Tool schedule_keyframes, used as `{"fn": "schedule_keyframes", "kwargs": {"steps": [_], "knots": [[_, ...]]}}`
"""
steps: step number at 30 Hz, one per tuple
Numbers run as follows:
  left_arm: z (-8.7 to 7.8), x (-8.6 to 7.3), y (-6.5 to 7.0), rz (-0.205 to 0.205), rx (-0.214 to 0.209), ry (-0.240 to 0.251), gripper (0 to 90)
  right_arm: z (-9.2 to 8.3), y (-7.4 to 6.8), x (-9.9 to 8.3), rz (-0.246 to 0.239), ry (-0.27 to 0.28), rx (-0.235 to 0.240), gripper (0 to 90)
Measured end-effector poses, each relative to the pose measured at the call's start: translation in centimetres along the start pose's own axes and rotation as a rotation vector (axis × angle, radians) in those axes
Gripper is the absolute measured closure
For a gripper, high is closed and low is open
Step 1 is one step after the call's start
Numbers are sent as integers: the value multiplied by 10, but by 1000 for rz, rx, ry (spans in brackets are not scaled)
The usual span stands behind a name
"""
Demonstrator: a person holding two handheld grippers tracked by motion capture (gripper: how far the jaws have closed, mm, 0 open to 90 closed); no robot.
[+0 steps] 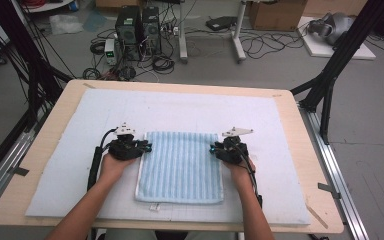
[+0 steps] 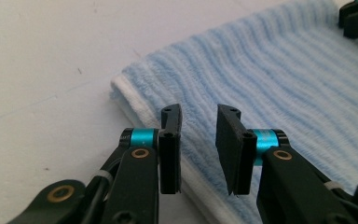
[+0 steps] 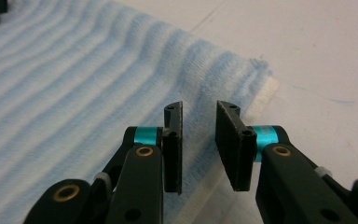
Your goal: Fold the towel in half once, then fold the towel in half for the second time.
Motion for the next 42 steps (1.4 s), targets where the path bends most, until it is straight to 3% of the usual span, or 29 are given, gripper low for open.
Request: {"fn": "schedule_keyframes", "kwargs": {"steps": [5, 9, 12, 13, 15, 19, 22, 28, 35, 42], "knots": [[-1, 1, -3, -5, 1, 5, 747, -2, 9, -1, 23, 13, -14, 699], [-10, 4, -4, 7, -12, 48, 631, -14, 11, -1, 24, 48, -5, 642], [-20, 8, -2, 114, -11, 144, 617, -28, 10, -2, 0, 83, -6, 559], [-23, 9, 0, 128, -13, 168, 596, -32, 10, -3, -3, 87, -7, 510], [-28, 11, 1, 100, -31, 196, 514, -41, 10, -6, -1, 104, -15, 412], [-34, 12, 1, 33, -31, 201, 276, -58, 13, -10, 14, 147, -21, 277], [-37, 13, 1, 29, -22, 218, 185, -66, 16, -9, 32, 184, -46, 170], [-50, 15, 0, 33, -23, 281, 191, -67, 15, -8, 11, 187, -36, 116], [-56, 17, -6, 14, 1, 283, 192, -69, 15, -7, 8, 198, -30, 115], [-56, 32, -13, -11, 10, 291, 185, -67, 13, -9, 10, 195, -27, 115]]}}
Point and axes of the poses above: each handheld gripper's, and its own axes: z roughly forward along the jaws, x roughly out of its top, y roughly to its right, the point moved 6 cm from there along z, roughly forward along the jaws, and after that the axes turned 6 degrees about -y, right-handed, at the moved point
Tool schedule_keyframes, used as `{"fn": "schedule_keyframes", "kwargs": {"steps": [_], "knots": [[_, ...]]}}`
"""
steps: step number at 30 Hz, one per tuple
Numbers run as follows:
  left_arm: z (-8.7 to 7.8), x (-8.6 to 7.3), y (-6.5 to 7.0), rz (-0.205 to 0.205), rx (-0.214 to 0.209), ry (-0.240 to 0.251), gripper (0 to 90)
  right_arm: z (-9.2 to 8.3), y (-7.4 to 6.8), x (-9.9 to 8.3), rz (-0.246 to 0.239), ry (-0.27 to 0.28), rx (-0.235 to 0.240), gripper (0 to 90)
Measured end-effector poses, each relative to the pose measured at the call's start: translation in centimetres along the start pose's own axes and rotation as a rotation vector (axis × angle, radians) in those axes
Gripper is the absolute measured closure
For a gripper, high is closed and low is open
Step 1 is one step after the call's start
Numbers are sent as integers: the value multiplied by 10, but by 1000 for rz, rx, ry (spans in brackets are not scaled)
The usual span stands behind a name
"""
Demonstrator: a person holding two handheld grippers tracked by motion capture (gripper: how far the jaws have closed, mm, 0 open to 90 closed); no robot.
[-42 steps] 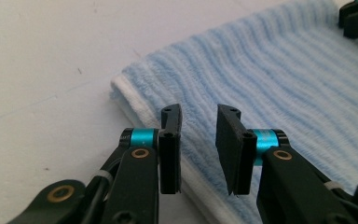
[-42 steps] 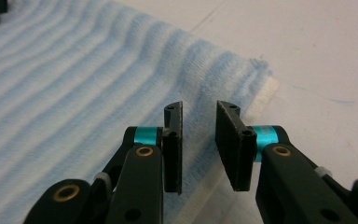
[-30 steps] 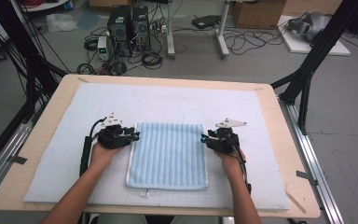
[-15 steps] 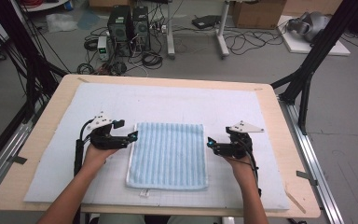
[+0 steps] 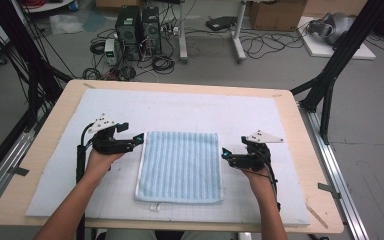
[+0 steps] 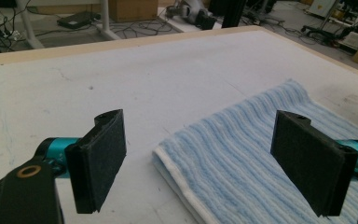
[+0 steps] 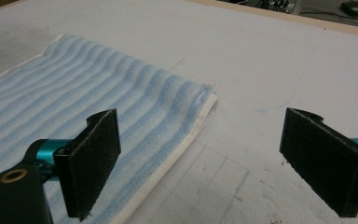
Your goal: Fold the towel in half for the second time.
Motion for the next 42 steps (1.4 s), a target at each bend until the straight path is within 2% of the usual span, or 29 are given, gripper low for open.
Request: {"fn": "schedule_keyframes", "kwargs": {"steps": [5, 8, 12, 13, 15, 17, 19, 21, 24, 26, 29, 31, 33, 34, 36, 39, 42], "knots": [[6, 7, -5, -10, 6, -28, 186, 0, 0, 0, -3, 1, 2, 115], [12, 6, -7, -28, 5, -30, 192, 1, 0, -1, -3, -7, 3, 115], [24, 5, -10, -25, 7, -48, 215, 3, -2, -4, -9, -14, 10, 115], [28, 3, -12, -24, 7, -74, 238, 3, -2, -4, -10, -14, 13, 115], [36, 2, -16, -37, 29, -92, 249, 4, -2, -5, -4, -16, 17, 115], [44, 1, -20, -37, 32, -117, 274, 4, -2, -6, -4, -16, 21, 115], [51, -1, -22, -28, 32, -146, 303, 4, -3, -7, 0, -20, 25, 115], [56, -4, -23, -16, 34, -154, 338, 3, -2, -7, 5, -17, 28, 115], [65, -16, -24, -4, 31, -229, 382, 3, -2, -8, 3, -19, 28, 115], [68, -21, -24, 3, 23, -255, 401, 3, -2, -8, 6, -19, 29, 115], [70, -24, -19, 29, -4, -284, 500, 4, -2, -9, 3, -20, 27, 115], [72, -29, -17, 59, -18, -320, 615, 5, -2, -9, 4, -25, 28, 115], [72, -29, -15, 66, -31, -315, 691, 5, -3, -10, 4, -32, 28, 115], [72, -29, -15, 81, -29, -319, 764, 6, -3, -11, 3, -33, 27, 115], [72, -29, -14, 91, -32, -314, 817, 7, -3, -12, 2, -41, 29, 115], [70, -28, -14, 81, -42, -300, 829, 9, -3, -11, 5, -38, 34, 115], [68, -25, -14, 62, -52, -265, 833, 14, -3, -9, 11, -44, 41, 115]]}}
Point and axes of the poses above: each handheld gripper's, and its own axes: z roughly forward along the jaws, x roughly out of its top, y roughly to its right, the point moved 6 cm from there along z, roughly forward along the jaws, and after that the axes turned 6 degrees about -y, right-handed, at the moved point
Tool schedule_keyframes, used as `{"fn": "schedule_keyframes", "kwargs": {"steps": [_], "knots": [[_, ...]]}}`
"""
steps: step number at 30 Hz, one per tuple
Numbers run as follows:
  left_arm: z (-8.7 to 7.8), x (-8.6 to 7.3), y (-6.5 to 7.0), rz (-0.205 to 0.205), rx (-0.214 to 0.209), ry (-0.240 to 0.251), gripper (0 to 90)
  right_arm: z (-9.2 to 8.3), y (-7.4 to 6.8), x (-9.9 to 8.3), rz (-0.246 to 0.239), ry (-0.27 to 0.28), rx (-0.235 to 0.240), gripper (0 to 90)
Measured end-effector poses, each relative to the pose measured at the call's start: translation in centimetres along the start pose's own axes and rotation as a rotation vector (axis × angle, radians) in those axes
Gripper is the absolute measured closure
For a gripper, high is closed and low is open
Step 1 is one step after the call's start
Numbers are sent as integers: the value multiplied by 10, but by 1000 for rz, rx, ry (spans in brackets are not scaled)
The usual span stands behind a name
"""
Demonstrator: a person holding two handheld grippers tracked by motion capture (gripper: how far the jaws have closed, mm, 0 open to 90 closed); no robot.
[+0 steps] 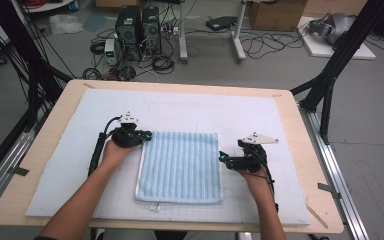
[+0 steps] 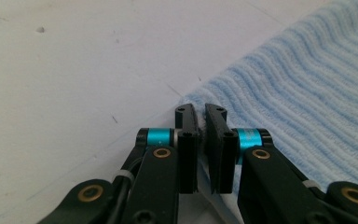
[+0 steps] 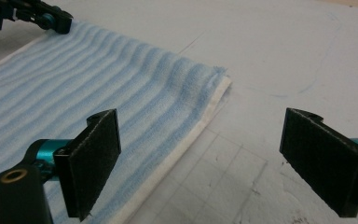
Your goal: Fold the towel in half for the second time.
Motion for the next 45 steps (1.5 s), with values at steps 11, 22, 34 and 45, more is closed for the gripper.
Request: {"fn": "schedule_keyframes", "kwargs": {"steps": [11, 22, 34, 45], "knots": [[-7, 4, 1, -13, -22, 44, 835, 51, 15, 20, 17, -129, 14, 117], [-8, 1, 2, -34, -32, 54, 835, 80, 16, 28, -9, -195, 29, 471], [-11, 16, -7, -53, 13, 137, 857, 77, 13, 44, -90, -134, -37, 824], [-29, 17, 3, -44, -45, 165, 863, 61, 8, 50, -84, -76, 4, 821]]}}
Point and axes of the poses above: each handheld gripper's, and its own axes: z roughly forward along the jaws, x roughly out of its top, y roughly to its right, the point moved 6 cm from there along z, roughly forward along the jaws, and after that the axes turned 6 degrees about -y, right-handed, at the moved point
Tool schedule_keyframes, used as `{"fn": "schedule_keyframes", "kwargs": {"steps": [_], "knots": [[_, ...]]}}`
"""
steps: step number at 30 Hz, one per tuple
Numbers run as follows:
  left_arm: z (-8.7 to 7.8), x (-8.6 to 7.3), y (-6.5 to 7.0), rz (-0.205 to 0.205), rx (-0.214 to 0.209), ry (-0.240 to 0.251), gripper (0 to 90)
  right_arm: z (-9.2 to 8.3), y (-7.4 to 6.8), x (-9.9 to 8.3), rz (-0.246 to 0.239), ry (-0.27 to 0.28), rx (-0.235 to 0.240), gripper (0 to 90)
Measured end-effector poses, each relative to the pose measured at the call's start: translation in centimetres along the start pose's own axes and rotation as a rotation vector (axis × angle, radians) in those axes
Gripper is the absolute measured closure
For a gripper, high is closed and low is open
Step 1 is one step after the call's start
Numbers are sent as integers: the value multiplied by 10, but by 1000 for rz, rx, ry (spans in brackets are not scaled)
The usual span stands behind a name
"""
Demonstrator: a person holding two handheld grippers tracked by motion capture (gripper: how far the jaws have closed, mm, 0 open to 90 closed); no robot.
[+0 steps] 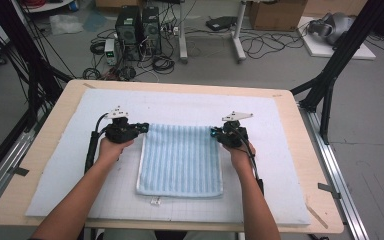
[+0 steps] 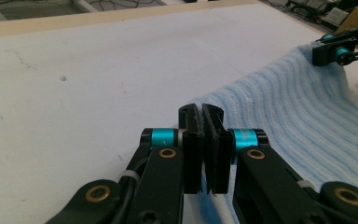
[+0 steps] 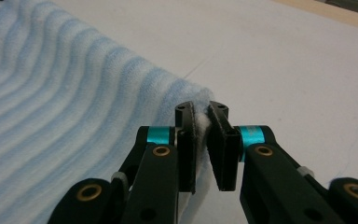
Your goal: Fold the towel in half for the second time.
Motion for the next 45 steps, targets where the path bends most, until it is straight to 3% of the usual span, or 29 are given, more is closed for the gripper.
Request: {"fn": "schedule_keyframes", "kwargs": {"steps": [9, 15, 29, 39, 45], "knots": [[-18, -11, 20, 38, -24, 2, 863, -19, -14, -10, -20, 4, 42, 819], [-33, -23, 33, 34, -36, 16, 863, -36, -29, -10, -54, 25, 44, 820], [-67, -53, 70, 49, -62, 32, 863, -65, -63, -50, -41, 53, 62, 822], [-83, -76, 95, 85, -89, 15, 863, -86, -85, -79, -47, 63, 60, 822], [-86, -89, 103, 89, -99, -17, 863, -93, -94, -90, -54, 55, 64, 823]]}}
Point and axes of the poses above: each handheld gripper's, and its own axes: z roughly forward along the jaws, x roughly out of its top, y roughly to its right, the point moved 6 cm from there along z, roughly forward along the jaws, and after that the axes turned 6 degrees about -y, right-handed, at the moved point
